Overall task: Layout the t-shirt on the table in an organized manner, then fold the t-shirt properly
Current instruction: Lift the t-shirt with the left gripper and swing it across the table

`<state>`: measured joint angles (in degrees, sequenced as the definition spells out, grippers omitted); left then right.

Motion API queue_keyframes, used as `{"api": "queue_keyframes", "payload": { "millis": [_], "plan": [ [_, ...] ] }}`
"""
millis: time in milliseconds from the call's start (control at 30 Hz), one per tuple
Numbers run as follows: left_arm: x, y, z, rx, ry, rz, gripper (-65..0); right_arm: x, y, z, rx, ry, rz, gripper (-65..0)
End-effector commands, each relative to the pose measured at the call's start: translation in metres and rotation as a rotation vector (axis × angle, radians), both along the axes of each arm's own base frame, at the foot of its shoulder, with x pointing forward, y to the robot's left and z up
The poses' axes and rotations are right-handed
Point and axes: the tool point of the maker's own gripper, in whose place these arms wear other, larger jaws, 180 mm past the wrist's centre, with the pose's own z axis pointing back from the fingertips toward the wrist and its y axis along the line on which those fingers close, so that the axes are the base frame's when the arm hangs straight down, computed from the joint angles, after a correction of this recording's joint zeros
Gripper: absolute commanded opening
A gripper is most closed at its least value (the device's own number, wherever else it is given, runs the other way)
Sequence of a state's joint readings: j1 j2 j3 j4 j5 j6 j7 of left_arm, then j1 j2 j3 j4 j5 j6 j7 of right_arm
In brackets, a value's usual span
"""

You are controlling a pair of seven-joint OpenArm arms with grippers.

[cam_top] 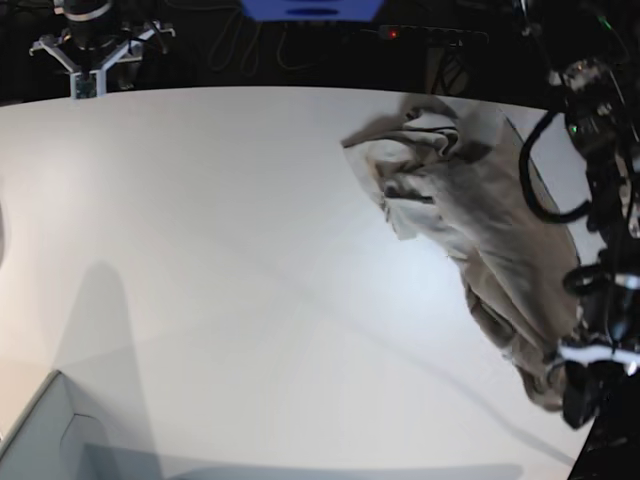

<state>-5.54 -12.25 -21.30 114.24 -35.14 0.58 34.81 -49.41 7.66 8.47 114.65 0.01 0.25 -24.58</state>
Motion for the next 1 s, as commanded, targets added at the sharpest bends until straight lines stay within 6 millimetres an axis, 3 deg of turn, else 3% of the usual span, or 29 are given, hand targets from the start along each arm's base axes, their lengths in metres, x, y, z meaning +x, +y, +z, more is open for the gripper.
{"api": "queue_keyframes", "payload": {
  "millis": [0,133,267,433,667,833,900,967],
  "plan": [
    [0.006,-0.006,0.029,0.014,-0.085,-0.016,-64.9,0.003,-0.001,0.007,-0.004,-0.028,0.0,-38.1],
    [0.02,-0.03,0.073,0.001,-0.202,-0.068,-64.9,0.002,-0.013,0.01,-0.017,-0.047,-0.076,-38.1],
    [0.024,-0.024,0.11,0.025,-0.289,-0.059,-64.9,-0.001,-0.026,0.014,-0.04,-0.053,-0.116,-38.1],
    [0.018,0.017,0.157,0.032,-0.401,0.038,-64.9,-0.004,-0.041,0.018,-0.074,-0.056,-0.146,-38.1],
    [-0.012,0.079,0.212,0.061,-0.545,0.202,-64.9,-0.01,-0.054,0.022,-0.097,-0.063,-0.196,-38.1],
    [-0.011,0.077,0.212,0.066,-0.541,0.195,-64.9,-0.009,-0.052,0.021,-0.092,-0.064,-0.195,-38.1],
    [-0.001,0.055,0.203,0.045,-0.519,0.133,-64.9,-0.006,-0.051,0.021,-0.088,-0.072,-0.2,-38.1],
    [0.009,0.035,0.179,0.02,-0.462,0.077,-64.8,-0.006,-0.052,0.022,-0.089,-0.072,-0.201,-38.1]
  ]
}}
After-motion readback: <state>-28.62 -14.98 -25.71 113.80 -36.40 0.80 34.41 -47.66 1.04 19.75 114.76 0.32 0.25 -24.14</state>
